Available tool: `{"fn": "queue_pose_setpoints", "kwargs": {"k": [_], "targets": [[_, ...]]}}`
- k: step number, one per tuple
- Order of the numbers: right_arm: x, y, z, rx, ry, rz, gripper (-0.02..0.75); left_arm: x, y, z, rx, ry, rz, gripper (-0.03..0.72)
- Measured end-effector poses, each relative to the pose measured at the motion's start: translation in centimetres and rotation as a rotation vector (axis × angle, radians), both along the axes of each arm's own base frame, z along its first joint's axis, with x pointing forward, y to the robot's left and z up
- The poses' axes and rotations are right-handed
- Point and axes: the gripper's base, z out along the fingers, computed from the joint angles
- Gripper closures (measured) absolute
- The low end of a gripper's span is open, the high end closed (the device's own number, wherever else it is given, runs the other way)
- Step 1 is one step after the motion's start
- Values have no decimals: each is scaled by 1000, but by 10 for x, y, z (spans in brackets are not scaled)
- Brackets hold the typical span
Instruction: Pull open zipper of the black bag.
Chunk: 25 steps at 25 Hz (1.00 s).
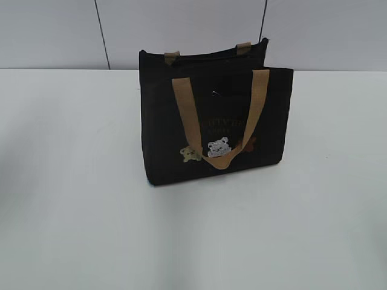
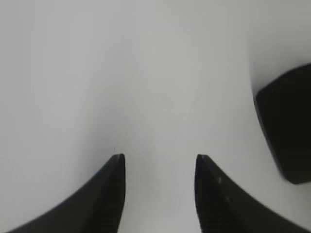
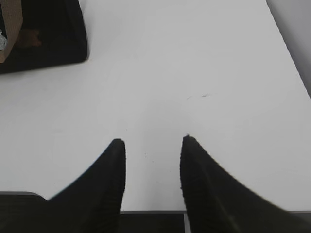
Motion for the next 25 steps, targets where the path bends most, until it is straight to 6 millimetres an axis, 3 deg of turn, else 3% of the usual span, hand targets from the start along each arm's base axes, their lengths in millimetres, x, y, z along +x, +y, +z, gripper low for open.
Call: {"fn": "queue_pose_setpoints", "kwargs": {"k": [3, 9, 20, 25], "targets": [[0, 0, 0, 0, 0, 0, 449, -36, 5, -12, -35, -4, -2, 338], [0, 0, 0, 0, 0, 0, 449, -85, 13, -42, -56, 3, -15, 338], [0, 0, 0, 1, 0, 1, 449, -173, 36, -26, -3, -251, -36, 339], [0, 0, 0, 2, 0, 1, 450, -210, 43, -37, 41, -308, -11, 339]]}}
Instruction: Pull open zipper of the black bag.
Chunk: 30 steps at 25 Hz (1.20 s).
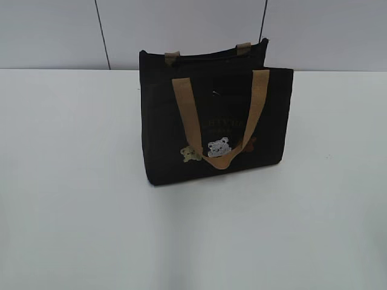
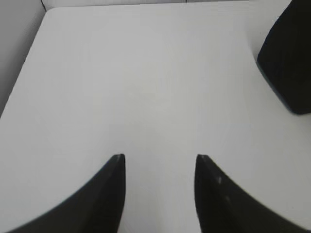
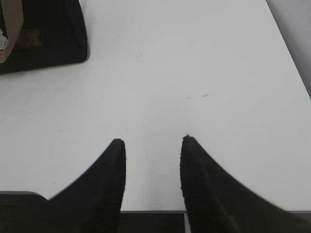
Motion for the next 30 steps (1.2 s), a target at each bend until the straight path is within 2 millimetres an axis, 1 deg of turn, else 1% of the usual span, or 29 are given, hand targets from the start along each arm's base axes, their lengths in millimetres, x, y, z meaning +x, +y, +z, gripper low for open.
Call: {"fn": "queue_pose_setpoints", "kwargs": {"k": [2, 5, 7, 12, 19, 27, 30], "targets": [[0, 0, 0, 0, 0, 0, 450, -13, 1, -7, 15, -33, 3, 339], [0, 0, 0, 0, 0, 0, 450, -30, 2, -11, 43, -106, 5, 339], [0, 0, 0, 0, 1, 0, 450, -37, 0, -14, 47, -128, 4, 339], [0, 0, 0, 1, 2, 1, 450, -37, -3, -18, 52, -108, -24, 353], [0, 0, 0, 2, 2, 1, 450, -37, -3, -19, 53, -106, -26, 370], [0, 0, 0, 2, 2, 1, 450, -37, -5, -19, 54, -105, 88, 428], [0, 0, 0, 2, 2, 2, 450, -36, -7, -19, -3, -105, 102, 442]]}}
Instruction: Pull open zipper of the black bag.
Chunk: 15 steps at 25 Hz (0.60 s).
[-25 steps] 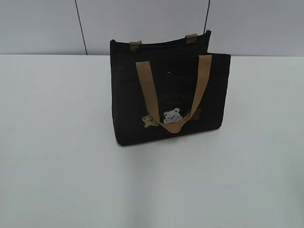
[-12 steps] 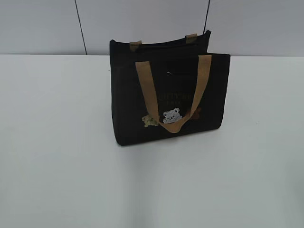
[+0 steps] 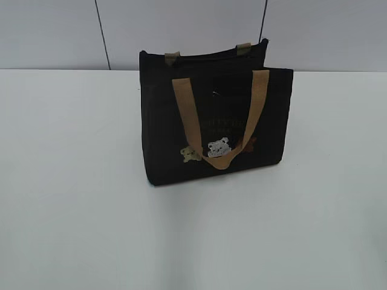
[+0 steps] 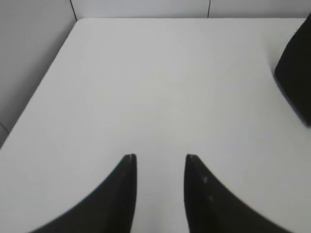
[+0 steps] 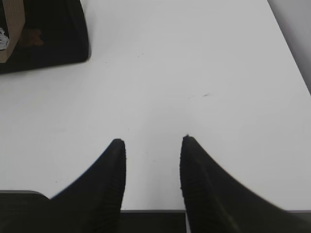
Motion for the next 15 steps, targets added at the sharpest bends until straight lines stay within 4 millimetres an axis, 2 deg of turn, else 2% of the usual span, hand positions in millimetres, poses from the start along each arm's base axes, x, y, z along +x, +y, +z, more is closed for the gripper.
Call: {"fn": "queue_pose_setpoints", "kwargs": {"k": [15], "targets": [[0, 1, 0, 9, -1, 6, 450, -1, 4, 0, -65, 4, -95, 447]]}}
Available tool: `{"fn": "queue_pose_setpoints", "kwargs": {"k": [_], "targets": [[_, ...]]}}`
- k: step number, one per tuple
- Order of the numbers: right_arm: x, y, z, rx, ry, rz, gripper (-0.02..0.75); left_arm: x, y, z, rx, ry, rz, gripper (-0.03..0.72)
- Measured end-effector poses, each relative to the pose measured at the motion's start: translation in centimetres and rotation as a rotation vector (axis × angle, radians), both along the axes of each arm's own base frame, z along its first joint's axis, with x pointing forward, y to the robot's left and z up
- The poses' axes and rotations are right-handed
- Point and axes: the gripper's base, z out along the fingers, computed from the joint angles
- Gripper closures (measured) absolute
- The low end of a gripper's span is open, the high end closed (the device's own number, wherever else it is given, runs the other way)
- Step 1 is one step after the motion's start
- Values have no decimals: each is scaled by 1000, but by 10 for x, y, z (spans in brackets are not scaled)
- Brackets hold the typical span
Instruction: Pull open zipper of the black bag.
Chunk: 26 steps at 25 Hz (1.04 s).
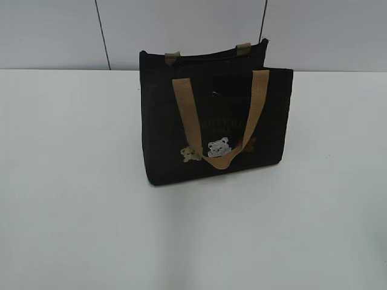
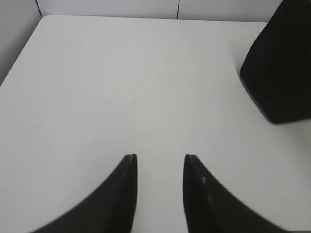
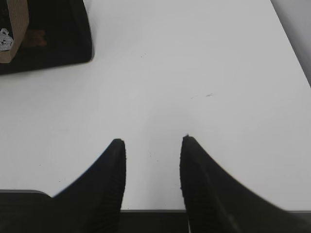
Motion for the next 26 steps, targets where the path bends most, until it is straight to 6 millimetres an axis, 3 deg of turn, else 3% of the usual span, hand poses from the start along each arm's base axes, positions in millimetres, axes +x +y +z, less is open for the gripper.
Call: {"fn": "queue_pose_setpoints", "kwargs": {"k": [26], "targets": [[0, 0, 0, 0, 0, 0, 450, 0, 0, 0, -7, 1, -35, 448]]}}
